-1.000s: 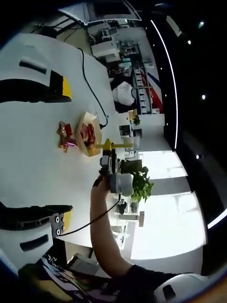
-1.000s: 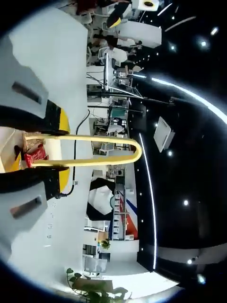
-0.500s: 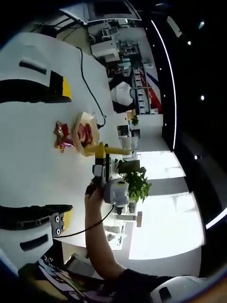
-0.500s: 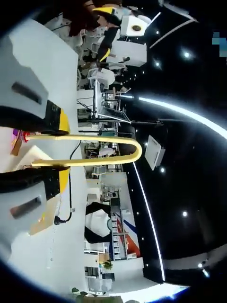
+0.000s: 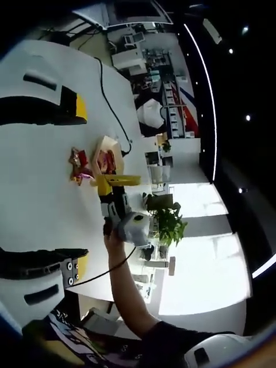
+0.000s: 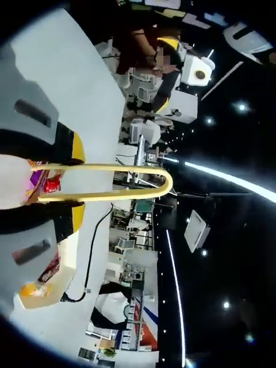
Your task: Place the target food into the container with the food tongs after gripping and lifting it, then release it inside without dropping or visibly crushing the food.
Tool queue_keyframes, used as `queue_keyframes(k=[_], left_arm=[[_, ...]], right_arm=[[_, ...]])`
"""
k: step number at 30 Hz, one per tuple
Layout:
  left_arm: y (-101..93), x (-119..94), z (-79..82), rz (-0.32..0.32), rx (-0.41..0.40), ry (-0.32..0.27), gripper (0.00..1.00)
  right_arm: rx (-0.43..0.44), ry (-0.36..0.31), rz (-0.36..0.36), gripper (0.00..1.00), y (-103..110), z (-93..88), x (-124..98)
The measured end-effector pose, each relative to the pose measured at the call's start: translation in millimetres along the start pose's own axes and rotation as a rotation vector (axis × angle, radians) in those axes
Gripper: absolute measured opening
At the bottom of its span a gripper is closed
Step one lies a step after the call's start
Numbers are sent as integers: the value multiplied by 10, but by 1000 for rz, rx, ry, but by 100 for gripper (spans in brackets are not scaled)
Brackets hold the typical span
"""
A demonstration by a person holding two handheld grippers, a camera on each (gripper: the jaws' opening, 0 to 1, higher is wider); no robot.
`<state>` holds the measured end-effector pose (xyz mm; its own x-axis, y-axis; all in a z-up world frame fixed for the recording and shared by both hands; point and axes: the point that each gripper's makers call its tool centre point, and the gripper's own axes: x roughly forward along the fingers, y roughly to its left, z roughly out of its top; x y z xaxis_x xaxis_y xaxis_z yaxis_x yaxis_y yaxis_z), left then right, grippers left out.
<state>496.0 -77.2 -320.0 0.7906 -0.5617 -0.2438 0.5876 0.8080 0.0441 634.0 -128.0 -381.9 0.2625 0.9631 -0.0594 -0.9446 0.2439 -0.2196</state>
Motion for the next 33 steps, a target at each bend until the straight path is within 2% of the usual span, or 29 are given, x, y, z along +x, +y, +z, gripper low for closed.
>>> queue_keyframes(k=[2, 7, 10, 13, 23, 30, 33], left_arm=[[16, -7, -7, 5, -2, 3, 94], [48, -15, -25, 13, 0, 11, 94], [55, -13, -28, 15, 1, 12, 94], [52, -9, -29, 15, 1, 13, 94], [57, 3, -22, 20, 3, 17, 94], [31, 6, -40, 15, 3, 23, 94], [27, 4, -32, 14, 4, 19, 94]], right_arm=[[0, 31, 18, 21, 7, -74, 23], [-18, 41, 20, 20, -26, -128, 28], [10, 44, 34, 19, -34, -193, 2], [5, 78, 35, 18, -42, -282, -14], [30, 85, 26, 13, -87, -295, -76], [45, 85, 35, 12, -23, -233, -186], [54, 104, 27, 11, -8, -250, -234]])
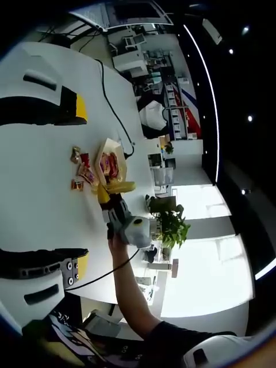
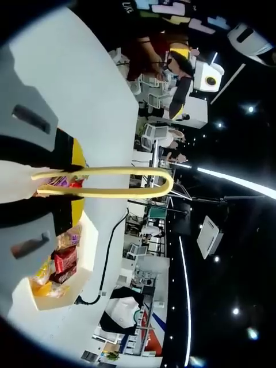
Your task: Place the target food into the container with the food tongs after gripping and lifting it, then release it inside without dropping or visibly crushing the food.
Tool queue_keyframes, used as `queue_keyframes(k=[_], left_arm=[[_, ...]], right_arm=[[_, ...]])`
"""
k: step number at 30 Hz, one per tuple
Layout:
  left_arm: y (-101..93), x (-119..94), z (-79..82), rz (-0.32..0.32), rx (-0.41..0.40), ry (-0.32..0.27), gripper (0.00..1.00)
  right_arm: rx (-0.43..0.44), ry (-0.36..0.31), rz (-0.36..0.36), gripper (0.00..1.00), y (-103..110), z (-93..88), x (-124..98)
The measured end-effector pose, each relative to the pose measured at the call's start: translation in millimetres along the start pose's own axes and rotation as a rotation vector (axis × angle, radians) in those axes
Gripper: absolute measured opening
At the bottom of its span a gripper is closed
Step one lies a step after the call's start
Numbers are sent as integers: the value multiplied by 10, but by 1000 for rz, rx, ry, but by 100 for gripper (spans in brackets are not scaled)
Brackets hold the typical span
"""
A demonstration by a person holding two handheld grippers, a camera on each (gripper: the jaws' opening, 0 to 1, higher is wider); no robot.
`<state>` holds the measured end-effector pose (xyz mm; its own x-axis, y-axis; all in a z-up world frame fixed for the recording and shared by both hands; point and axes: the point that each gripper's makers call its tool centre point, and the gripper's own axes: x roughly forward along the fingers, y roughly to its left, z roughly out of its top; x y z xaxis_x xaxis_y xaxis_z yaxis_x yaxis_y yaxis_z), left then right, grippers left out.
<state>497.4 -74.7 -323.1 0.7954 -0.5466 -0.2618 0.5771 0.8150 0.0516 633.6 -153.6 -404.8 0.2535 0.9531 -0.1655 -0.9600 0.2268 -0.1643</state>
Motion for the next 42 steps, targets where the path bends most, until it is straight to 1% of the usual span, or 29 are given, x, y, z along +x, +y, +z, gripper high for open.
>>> queue_keyframes(k=[4, 6, 7, 9, 10, 14, 16, 17, 20, 21, 23, 25, 26, 28, 30, 33, 37, 42], left_arm=[[-1, 1, 3, -1, 3, -1, 94], [-6, -3, 12, -4, 3, -5, 94], [-6, -3, 14, -4, 4, -5, 94], [-2, -3, 10, -4, 7, -3, 94], [1, 0, 5, -4, 6, -2, 94], [5, -2, 11, -4, 9, -3, 94], [13, -5, 14, -3, 7, -4, 94], [17, -7, 12, -1, 7, -4, 94], [27, -12, -4, 1, 5, 2, 94], [31, -14, -9, 1, 4, 2, 94], [41, -17, -19, 3, 2, 5, 94], [55, -22, -23, 7, 4, 6, 94], [67, -27, -22, 10, 0, 5, 94], [84, -32, -29, 14, -6, 5, 94], [93, -34, -42, 17, -5, 10, 94], [106, -37, -55, 18, -8, 13, 94], [132, -37, -68, 24, -14, 17, 94], [140, -22, -65, 25, -15, 16, 94]], right_arm=[[12, -1, -18, 13, -14, -16, -105], [-1, -31, -28, 16, -25, 48, -143], [9, -36, -19, 16, -14, 66, -148], [-10, -41, -16, 16, -12, 109, -135], [-13, -47, 3, 17, 14, 133, -122], [-37, -54, 30, 18, 52, 195, -35], [-49, -68, 49, 19, 56, 229, 41], [-49, -78, 71, 19, 75, 249, 86], [-68, -78, 120, 20, 125, 265, 197], [-72, -75, 142, 20, 149, 263, 244], [-82, -50, 169, 20, 165, 228, 318], [-88, -47, 173, 20, 144, 225, 363], [-78, -59, 187, 21, 137, 237, 384], [-85, -41, 194, 21, 111, 199, 429], [-95, -26, 207, 21, 96, 162, 449], [-70, -43, 235, 21, 105, 180, 459], [-56, -12, 250, 22, 99, 92, 472], [-55, 5, 257, 22, 95, 9, 462]])
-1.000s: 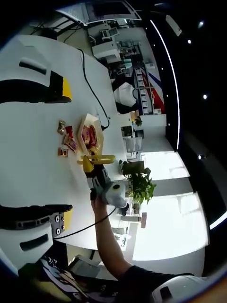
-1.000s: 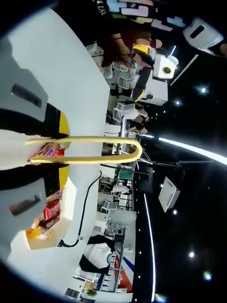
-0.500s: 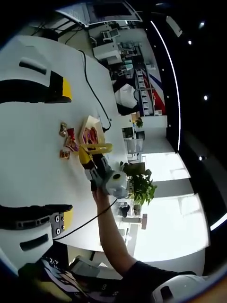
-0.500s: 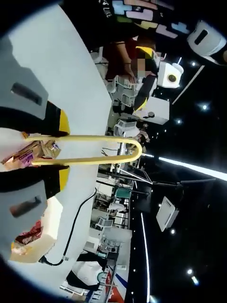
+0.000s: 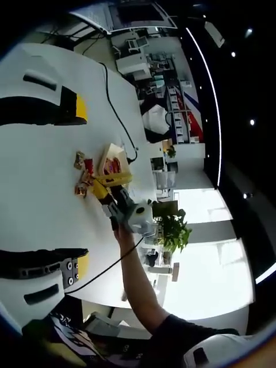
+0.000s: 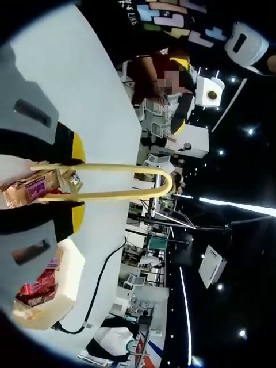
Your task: Place the target food into the container with the food tongs after gripping and lifting it, then release it inside without dropping or visibly crushing the food.
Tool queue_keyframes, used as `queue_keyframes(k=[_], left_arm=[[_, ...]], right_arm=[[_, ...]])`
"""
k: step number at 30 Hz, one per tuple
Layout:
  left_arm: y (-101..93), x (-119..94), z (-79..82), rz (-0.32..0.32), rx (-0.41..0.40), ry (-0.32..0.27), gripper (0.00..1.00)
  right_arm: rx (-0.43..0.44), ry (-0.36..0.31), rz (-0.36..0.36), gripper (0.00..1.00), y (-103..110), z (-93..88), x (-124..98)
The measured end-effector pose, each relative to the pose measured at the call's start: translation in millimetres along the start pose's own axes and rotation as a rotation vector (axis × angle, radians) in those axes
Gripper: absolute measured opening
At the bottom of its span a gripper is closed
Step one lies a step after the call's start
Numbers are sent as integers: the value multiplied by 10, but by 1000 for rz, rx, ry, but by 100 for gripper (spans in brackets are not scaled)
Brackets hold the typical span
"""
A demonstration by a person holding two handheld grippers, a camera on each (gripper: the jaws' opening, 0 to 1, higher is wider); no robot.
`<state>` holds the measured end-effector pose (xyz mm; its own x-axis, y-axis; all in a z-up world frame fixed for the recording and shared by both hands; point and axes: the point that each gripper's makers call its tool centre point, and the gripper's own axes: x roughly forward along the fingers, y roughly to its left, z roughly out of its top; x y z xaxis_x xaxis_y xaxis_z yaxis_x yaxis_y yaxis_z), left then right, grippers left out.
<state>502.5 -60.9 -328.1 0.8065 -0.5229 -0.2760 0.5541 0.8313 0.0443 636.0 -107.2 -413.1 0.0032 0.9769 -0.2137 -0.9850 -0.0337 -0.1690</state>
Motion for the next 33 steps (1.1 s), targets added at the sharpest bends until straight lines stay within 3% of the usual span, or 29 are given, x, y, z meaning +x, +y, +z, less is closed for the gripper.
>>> queue_keyframes(k=[4, 13, 15, 17, 19, 24, 33], left_arm=[[-6, 20, -1, -1, 1, 3, 94], [-7, 26, -3, 1, 2, 5, 93], [-14, 28, 4, -2, 2, 3, 93], [-17, 29, 8, -2, 3, 1, 93], [-15, 33, 8, 0, -3, 0, 93], [-57, 55, 91, -12, 9, -23, 93], [-174, 83, 69, -36, 16, -23, 93]], right_arm=[[5, 9, 3, 20, 28, -29, 12], [42, 15, -73, 15, -35, -31, -40], [172, -26, -99, 15, -56, 30, -73], [100, -13, -146, 15, -130, 57, -141], [177, -44, -161, 15, -126, 114, -191], [181, -100, -208, 16, -193, 264, -341], [206, -157, -290, 16, -340, 549, -449]])
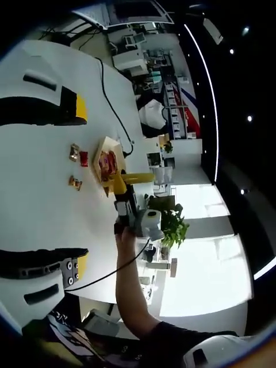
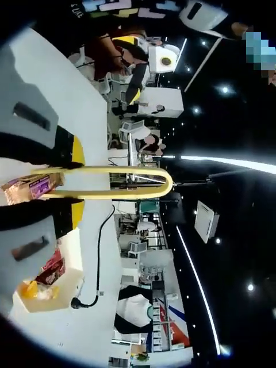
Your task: Place the target food into the container with the food tongs after gripping and lifting it, then release it inside without dropping or visibly crushing the food.
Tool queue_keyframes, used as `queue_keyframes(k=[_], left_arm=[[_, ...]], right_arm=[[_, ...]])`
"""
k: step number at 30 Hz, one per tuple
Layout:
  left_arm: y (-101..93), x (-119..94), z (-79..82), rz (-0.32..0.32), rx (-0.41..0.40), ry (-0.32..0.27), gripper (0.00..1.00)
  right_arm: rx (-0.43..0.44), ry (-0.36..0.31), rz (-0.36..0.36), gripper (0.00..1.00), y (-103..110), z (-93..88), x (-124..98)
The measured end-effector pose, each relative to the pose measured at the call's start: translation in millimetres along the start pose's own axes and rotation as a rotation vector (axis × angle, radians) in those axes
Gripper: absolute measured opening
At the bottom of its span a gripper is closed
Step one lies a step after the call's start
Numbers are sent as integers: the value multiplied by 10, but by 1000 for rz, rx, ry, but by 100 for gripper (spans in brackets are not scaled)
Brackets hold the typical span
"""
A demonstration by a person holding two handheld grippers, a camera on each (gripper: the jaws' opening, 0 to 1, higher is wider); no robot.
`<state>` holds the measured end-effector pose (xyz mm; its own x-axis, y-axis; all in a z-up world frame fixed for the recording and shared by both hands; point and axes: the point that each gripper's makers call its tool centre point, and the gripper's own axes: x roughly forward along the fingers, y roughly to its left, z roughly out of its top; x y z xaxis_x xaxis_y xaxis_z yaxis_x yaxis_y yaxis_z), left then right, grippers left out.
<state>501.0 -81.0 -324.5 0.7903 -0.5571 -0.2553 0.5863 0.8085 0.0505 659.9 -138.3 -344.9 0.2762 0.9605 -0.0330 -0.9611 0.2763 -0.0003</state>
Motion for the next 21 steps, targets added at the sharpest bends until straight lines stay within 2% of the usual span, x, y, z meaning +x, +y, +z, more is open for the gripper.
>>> queue_keyframes(k=[5, 13, 16, 18, 20, 21], left_arm=[[-67, -52, 29, -8, -6, -17, 94], [-40, -135, 44, -9, 6, -22, 94], [-22, -144, 45, -6, 7, -24, 94], [-22, -146, 75, -7, 19, -48, 94], [-27, -133, 63, -6, 37, -41, 94], [-27, -121, 44, -3, 42, -32, 95]], right_arm=[[-2, -46, -41, 16, -85, 198, 21], [-50, -65, -80, 17, -241, 409, 45], [-80, -37, -125, 17, -390, 447, 21], [-41, -81, -127, 17, -472, 551, -4], [-99, -51, -168, 17, -628, 568, -34], [-97, -44, -168, 17, -670, 572, -35]])
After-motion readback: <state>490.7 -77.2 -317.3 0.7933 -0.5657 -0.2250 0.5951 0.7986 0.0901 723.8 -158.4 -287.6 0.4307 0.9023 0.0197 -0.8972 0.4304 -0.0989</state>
